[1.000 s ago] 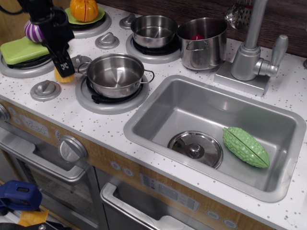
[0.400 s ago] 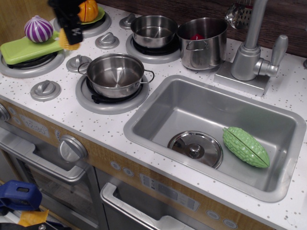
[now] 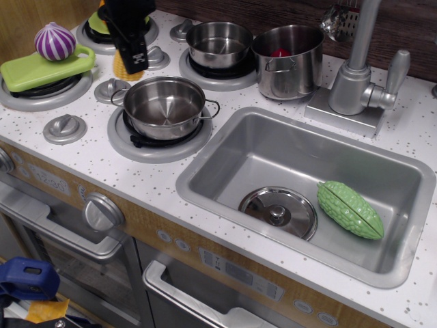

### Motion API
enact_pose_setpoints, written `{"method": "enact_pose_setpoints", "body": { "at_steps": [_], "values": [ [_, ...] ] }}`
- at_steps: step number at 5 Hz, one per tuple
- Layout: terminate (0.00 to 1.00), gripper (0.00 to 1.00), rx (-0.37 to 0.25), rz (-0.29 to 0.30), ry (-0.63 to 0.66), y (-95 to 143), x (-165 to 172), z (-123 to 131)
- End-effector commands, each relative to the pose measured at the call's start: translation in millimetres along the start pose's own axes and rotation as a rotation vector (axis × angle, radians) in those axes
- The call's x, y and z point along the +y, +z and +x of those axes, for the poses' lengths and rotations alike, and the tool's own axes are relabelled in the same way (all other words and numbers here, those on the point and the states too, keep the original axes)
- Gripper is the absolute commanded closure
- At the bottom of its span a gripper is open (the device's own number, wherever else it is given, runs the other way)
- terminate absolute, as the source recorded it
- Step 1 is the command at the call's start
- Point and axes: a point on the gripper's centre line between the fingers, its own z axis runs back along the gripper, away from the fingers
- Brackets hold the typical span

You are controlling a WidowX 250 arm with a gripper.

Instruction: Put corn in pan which is on stove

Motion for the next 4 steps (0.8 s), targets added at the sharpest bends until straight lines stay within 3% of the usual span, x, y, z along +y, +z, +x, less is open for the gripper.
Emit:
{"method": "enact_pose_setpoints", "body": {
  "at_steps": [1,2,3,4],
  "values": [
    [0.00,1.00,-0.050,-0.025,0.003,5,-4,19],
    [0.00,1.00,-0.069,-0.057,-0.002,-2,-12,21],
    [0.00,0.00,-0.090,-0.062,-0.023,-10,-13,24],
    [0.00,0.00,-0.090,-0.062,-0.023,-10,-13,24]
  ]
}}
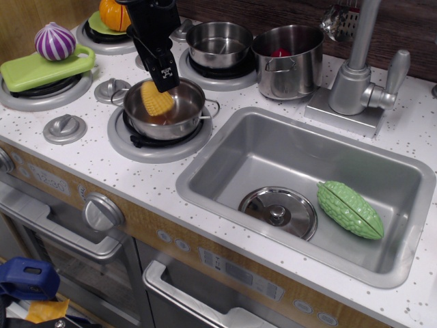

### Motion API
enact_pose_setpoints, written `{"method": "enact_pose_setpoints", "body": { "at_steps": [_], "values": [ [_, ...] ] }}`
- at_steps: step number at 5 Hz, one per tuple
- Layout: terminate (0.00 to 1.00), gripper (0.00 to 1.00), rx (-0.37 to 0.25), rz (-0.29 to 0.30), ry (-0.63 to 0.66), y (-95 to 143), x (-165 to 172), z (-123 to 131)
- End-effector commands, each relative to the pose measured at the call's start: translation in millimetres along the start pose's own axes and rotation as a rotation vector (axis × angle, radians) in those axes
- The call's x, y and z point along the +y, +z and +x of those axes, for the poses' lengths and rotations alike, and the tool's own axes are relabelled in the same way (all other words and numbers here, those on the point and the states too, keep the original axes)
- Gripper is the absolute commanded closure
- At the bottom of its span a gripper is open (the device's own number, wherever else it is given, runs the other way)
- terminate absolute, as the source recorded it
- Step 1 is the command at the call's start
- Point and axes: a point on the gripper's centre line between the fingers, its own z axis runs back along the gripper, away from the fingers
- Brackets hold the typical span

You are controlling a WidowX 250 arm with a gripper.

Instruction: Put corn in pan which is on stove

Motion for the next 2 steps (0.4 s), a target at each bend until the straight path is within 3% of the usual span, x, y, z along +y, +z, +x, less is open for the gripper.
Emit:
{"method": "enact_pose_setpoints", "body": {
  "at_steps": [1,2],
  "values": [
    [0.00,0.00,-0.023,0.031,-0.019,12.2,1.5,7.7],
    [1.00,0.00,-0.023,0.031,-0.019,12.2,1.5,7.7]
  ]
}}
